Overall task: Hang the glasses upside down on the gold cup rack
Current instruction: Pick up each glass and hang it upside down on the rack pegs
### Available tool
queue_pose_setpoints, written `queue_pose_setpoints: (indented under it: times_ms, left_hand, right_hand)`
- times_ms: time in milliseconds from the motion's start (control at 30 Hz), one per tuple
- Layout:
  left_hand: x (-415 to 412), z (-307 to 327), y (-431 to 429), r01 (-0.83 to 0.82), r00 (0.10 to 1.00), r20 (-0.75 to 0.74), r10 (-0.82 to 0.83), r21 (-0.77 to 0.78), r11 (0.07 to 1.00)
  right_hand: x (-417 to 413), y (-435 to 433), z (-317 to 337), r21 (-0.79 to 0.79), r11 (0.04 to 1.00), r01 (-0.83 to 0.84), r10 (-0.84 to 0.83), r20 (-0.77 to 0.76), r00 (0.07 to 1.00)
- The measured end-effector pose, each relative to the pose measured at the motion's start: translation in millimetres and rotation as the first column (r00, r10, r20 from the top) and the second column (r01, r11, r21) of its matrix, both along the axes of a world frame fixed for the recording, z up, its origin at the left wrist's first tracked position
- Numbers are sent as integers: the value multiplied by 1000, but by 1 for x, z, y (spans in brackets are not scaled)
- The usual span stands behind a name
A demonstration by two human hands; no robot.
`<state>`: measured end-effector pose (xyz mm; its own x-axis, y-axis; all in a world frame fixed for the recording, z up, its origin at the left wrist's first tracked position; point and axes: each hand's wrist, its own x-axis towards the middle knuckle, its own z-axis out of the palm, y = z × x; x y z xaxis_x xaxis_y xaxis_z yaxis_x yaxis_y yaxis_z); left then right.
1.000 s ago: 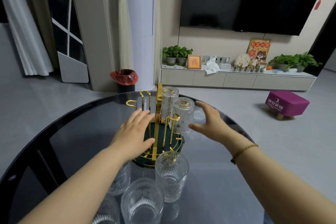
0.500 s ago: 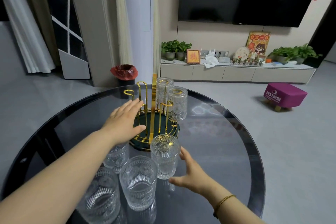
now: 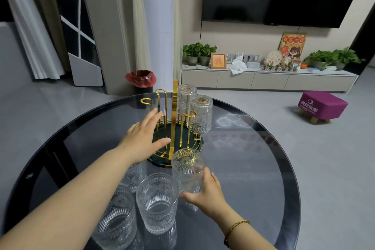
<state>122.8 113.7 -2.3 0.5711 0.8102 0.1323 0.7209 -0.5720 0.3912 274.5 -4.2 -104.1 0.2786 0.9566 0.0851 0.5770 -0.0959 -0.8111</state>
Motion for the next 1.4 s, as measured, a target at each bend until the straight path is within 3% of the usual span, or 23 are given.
queue_pose_setpoints:
  times_ms: [233, 333, 633, 733, 933, 1100, 1200, 1400]
  left_hand:
    - [-2, 1, -2, 15, 1000, 9, -15, -6, 1000]
    - [-3, 1, 0, 15, 1000, 5, -15, -5, 1000]
    - [-2, -2, 3, 24, 1000, 8, -24, 7, 1000]
    - [-4, -2, 5, 36, 999, 6, -36, 11, 999]
    - [-7, -2, 6, 67, 998, 9, -67, 12, 998]
    - [-9, 0, 8, 85, 995, 49, -84, -10, 996]
    - [-9, 0, 9, 93, 994, 66, -92, -17, 996]
    - [-8, -2, 12, 104, 992, 74, -102, -22, 994]
  right_hand:
    - [5, -12, 1, 158, 980, 119, -72, -276, 958]
    - [17, -15, 13, 254, 951, 176, -92, -312, 946]
    - [62, -17, 90, 360, 916, 176, -124, -163, 979]
    - [71, -10, 124, 353, 933, 73, -77, -4, 997]
    - [67, 18, 169, 265, 956, -126, 37, 316, 948]
    - [50, 53, 183, 99, 961, -256, 167, 529, 832]
    - [41, 71, 179, -4, 967, -253, 208, 587, 782]
    - [29, 85, 153, -139, 964, -226, 264, 581, 770]
